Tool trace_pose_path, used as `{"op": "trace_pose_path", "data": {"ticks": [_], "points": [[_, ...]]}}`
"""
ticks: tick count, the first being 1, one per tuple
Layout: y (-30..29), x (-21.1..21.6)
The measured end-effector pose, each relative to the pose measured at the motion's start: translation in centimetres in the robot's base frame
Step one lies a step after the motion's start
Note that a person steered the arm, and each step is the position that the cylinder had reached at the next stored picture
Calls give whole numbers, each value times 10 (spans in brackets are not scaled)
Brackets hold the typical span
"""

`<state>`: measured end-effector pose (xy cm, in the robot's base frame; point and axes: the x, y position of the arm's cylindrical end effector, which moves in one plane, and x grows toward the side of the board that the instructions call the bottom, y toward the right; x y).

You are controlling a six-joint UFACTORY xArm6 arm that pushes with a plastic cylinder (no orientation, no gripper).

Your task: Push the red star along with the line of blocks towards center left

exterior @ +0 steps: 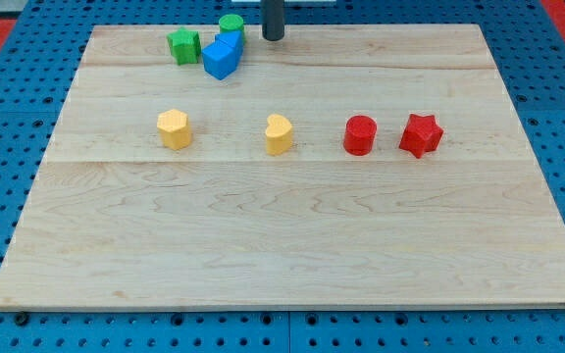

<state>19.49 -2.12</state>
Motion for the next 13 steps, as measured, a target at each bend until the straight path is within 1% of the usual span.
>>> {"op": "trace_pose_path", "data": {"ticks": [1, 2, 3, 4, 5, 6, 7, 8, 9, 10, 11, 13], "points": [[-18, -2], [-49, -1], [-83, 9], [-21, 14], [93, 14], [206, 33], [322, 70], [367, 112], [365, 150], [358, 211], [324, 230], [194, 215]]}}
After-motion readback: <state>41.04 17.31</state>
